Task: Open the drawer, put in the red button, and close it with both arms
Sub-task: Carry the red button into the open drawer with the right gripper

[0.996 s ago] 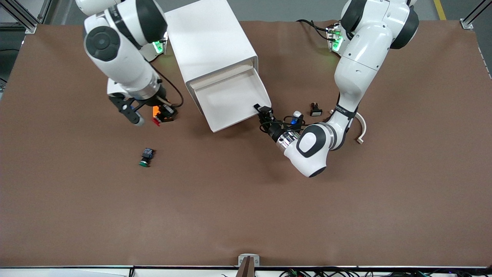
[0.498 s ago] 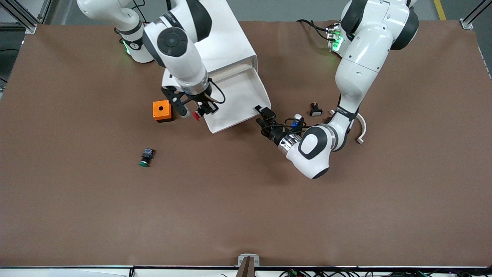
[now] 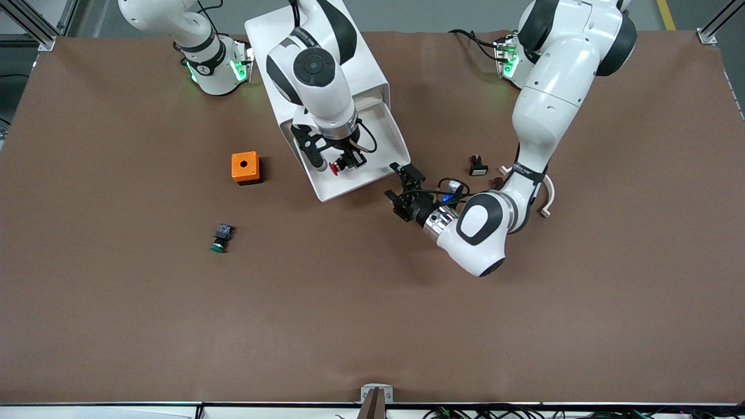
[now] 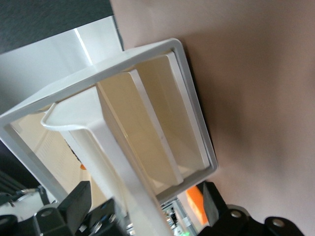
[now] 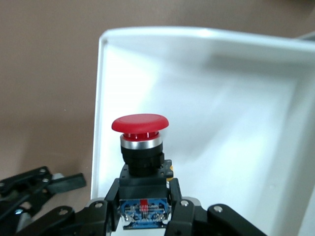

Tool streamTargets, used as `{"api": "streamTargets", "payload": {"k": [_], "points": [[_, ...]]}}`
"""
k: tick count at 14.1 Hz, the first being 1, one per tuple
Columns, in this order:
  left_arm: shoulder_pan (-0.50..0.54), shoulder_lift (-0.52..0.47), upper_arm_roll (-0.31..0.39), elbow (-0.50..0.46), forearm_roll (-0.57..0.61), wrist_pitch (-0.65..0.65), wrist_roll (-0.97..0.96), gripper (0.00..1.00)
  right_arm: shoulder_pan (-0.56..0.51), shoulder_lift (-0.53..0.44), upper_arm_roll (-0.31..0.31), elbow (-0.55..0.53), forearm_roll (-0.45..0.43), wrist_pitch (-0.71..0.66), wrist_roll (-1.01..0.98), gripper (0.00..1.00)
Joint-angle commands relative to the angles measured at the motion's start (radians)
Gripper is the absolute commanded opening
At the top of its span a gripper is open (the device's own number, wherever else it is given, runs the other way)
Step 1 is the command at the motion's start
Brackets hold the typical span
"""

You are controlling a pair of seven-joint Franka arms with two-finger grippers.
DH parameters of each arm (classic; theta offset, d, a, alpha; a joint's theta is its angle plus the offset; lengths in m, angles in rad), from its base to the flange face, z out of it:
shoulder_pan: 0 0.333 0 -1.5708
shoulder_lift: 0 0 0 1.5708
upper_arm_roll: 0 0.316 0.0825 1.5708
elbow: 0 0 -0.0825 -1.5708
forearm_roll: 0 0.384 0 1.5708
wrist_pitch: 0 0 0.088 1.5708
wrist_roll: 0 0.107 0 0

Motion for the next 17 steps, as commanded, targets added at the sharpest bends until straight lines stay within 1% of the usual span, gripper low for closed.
{"api": "streamTargets", "payload": {"k": [1,4,5,6,7,8,10,11,12,14,15,17], "points": [[0.013,-0.004,0.018,0.07,-0.01,-0.015,0.195,1.0,0.035,0.031,-0.014,0.021,0.071,0.036,0.028,0.0],[0.011,-0.012,0.063,0.097,-0.002,-0.013,0.356,1.0,0.064,0.067,-0.014,0.022,0.081,0.081,0.076,0.0],[0.002,-0.027,0.078,0.1,0.03,-0.012,0.425,1.0,0.069,0.075,-0.014,0.024,0.081,0.082,0.084,0.04],[-0.002,-0.047,0.083,0.099,0.087,-0.005,0.514,1.0,0.069,0.08,-0.014,0.024,0.079,0.081,0.084,0.28],[-0.002,-0.065,0.085,0.099,0.134,0.002,0.595,1.0,0.069,0.08,-0.014,0.024,0.079,0.078,0.085,0.44],[-0.001,-0.074,0.085,0.099,0.164,0.008,0.657,1.0,0.068,0.08,-0.014,0.03,0.079,0.073,0.087,0.99],[0.004,-0.1,0.092,0.099,0.203,0.053,0.806,1.0,0.057,0.078,-0.015,0.064,0.07,0.023,0.073,1.0],[0.001,-0.129,0.098,0.097,0.252,0.083,0.866,1.0,0.045,0.078,-0.023,0.1,0.069,-0.031,0.062,1.0],[0.002,-0.149,0.098,0.097,0.288,0.102,0.912,1.0,0.004,0.078,-0.023,0.155,0.067,-0.115,0.024,1.0],[0.001,-0.182,0.1,0.096,0.361,0.162,0.981,1.0,-0.081,0.074,-0.023,0.264,0.065,-0.308,-0.147,1.0],[-0.005,-0.202,0.092,0.091,0.432,0.197,0.989,1.0,-0.137,0.066,-0.024,0.31,0.065,-0.397,-0.265,1.0],[-0.062,-0.234,0.085,0.088,0.6,0.264,0.987,1.0,-0.256,0.038,-0.024,0.378,0.05,-0.555,-0.487,1.0]]}}
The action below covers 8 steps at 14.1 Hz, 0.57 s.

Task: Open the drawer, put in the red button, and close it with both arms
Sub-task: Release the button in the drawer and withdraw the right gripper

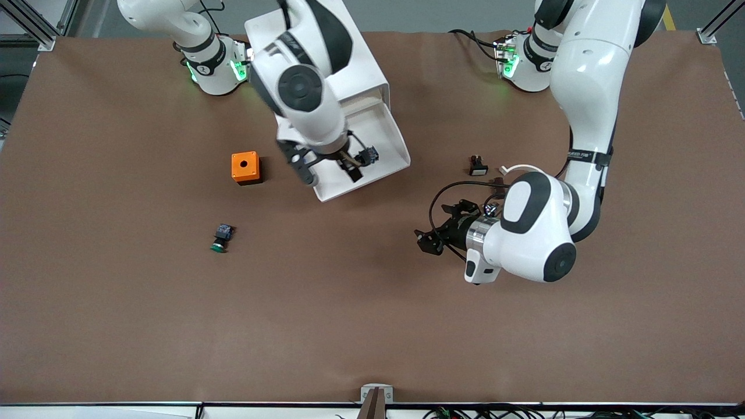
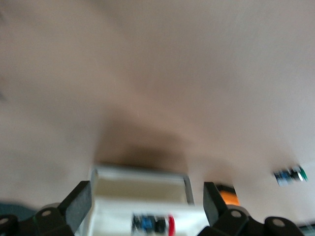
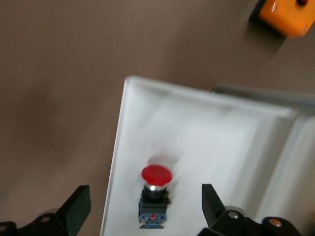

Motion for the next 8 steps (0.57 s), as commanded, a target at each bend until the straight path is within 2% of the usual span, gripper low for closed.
{"api": "streamTargets", "payload": {"k": [1,3,4,6,8], "points": [[-0.088,-0.065,0.003,-0.037,0.182,0.112,0.012,1.0,-0.15,-0.031,0.015,0.085,-0.033,-0.172,-0.271,1.0],[-0.112,-0.067,0.003,-0.052,0.257,0.167,0.012,1.0,-0.228,-0.074,0.017,0.086,-0.119,-0.211,-0.442,1.0],[-0.136,-0.065,0.003,-0.062,0.295,0.193,0.009,1.0,-0.271,-0.088,0.017,0.086,-0.132,-0.231,-0.528,1.0],[-0.182,-0.09,0.001,-0.15,0.4,0.32,-0.002,1.0,-0.368,-0.112,0.015,0.085,-0.14,-0.271,-0.687,1.0],[-0.233,-0.12,0.003,-0.239,0.429,0.383,-0.008,1.0,-0.45,-0.137,0.015,0.085,-0.166,-0.304,-0.861,1.0]]}}
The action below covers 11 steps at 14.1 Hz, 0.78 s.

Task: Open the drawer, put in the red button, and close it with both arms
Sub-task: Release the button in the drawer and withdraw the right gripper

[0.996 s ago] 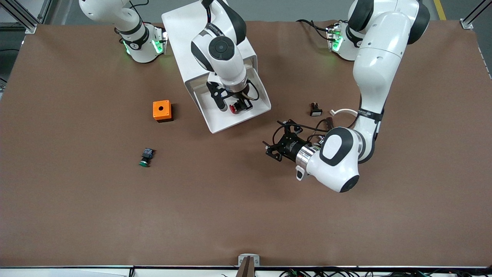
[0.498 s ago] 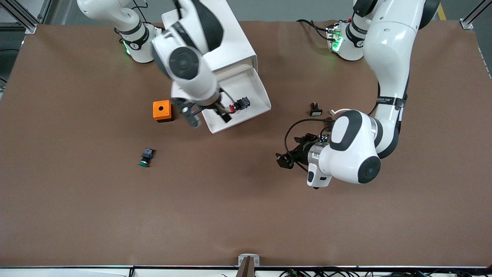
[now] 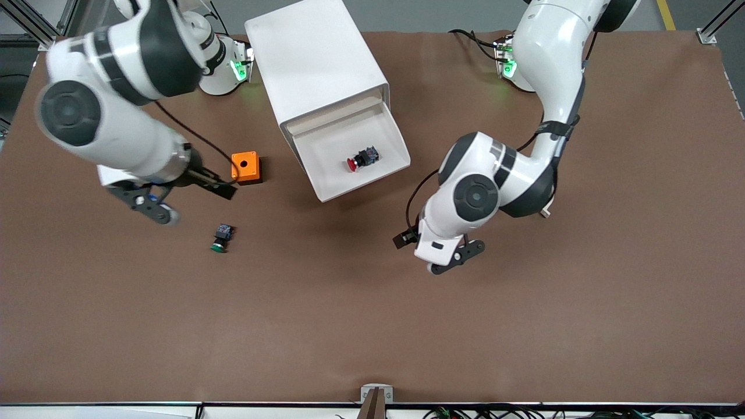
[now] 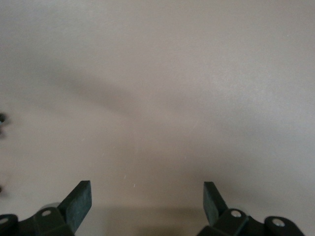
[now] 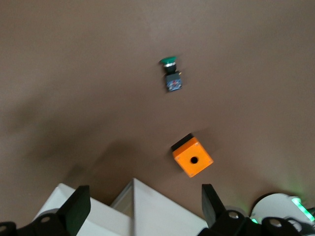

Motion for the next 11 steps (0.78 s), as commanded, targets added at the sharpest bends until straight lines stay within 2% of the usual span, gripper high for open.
{"api": "streamTargets", "payload": {"k": [1,3,5,8,11], "points": [[-0.069,-0.087,0.006,-0.176,0.072,0.092,-0.023,1.0,-0.125,-0.04,0.022,-0.004,-0.033,-0.04,-0.215,1.0],[-0.118,-0.104,0.006,-0.232,0.118,0.115,-0.084,1.0,-0.218,-0.045,0.022,-0.002,-0.037,-0.058,-0.419,1.0],[-0.157,-0.104,0.006,-0.238,0.124,0.116,-0.143,1.0,-0.291,-0.045,0.022,0.0,-0.055,-0.066,-0.588,1.0],[-0.201,-0.11,0.0,-0.238,0.123,0.105,-0.155,1.0,-0.305,-0.035,0.024,0.038,-0.153,-0.074,-0.747,1.0],[-0.21,-0.117,-0.028,-0.238,0.121,0.103,-0.181,1.0,-0.312,-0.034,0.026,0.042,-0.155,-0.092,-0.79,1.0]]}}
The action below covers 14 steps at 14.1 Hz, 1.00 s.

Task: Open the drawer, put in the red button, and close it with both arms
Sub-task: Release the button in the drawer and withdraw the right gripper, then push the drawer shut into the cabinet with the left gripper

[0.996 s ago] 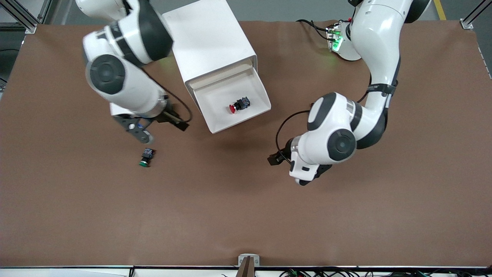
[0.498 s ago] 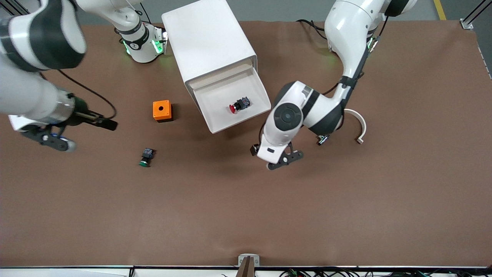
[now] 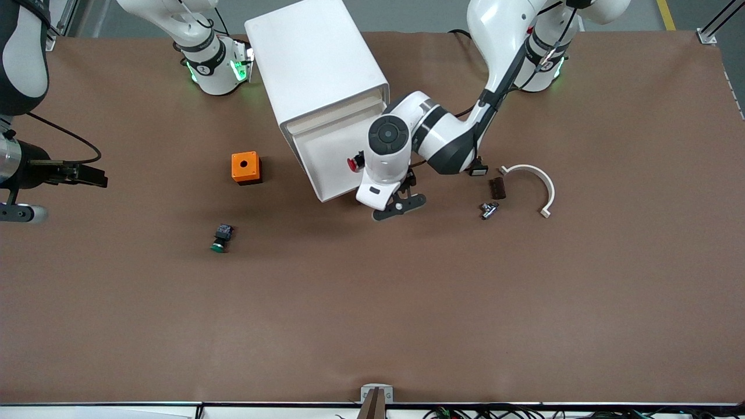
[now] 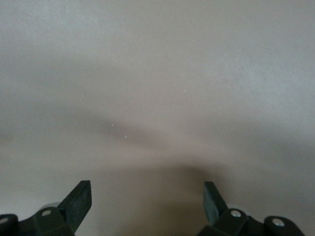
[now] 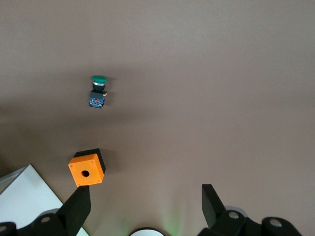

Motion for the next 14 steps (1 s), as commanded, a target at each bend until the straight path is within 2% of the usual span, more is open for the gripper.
{"api": "streamTargets", "payload": {"k": [1,11,14], "points": [[-0.002,-0.034,-0.025,-0.039,0.018,0.009,-0.061,1.0,-0.013,0.001,0.019,0.02,-0.027,-0.022,-0.05,1.0],[-0.047,-0.038,-0.062,-0.083,0.007,0.009,-0.181,1.0,-0.033,0.004,0.017,0.137,-0.01,-0.075,-0.044,1.0],[-0.045,-0.038,-0.082,-0.082,-0.043,0.009,-0.189,1.0,-0.031,-0.002,0.022,0.137,-0.016,-0.091,-0.035,1.0]]}}
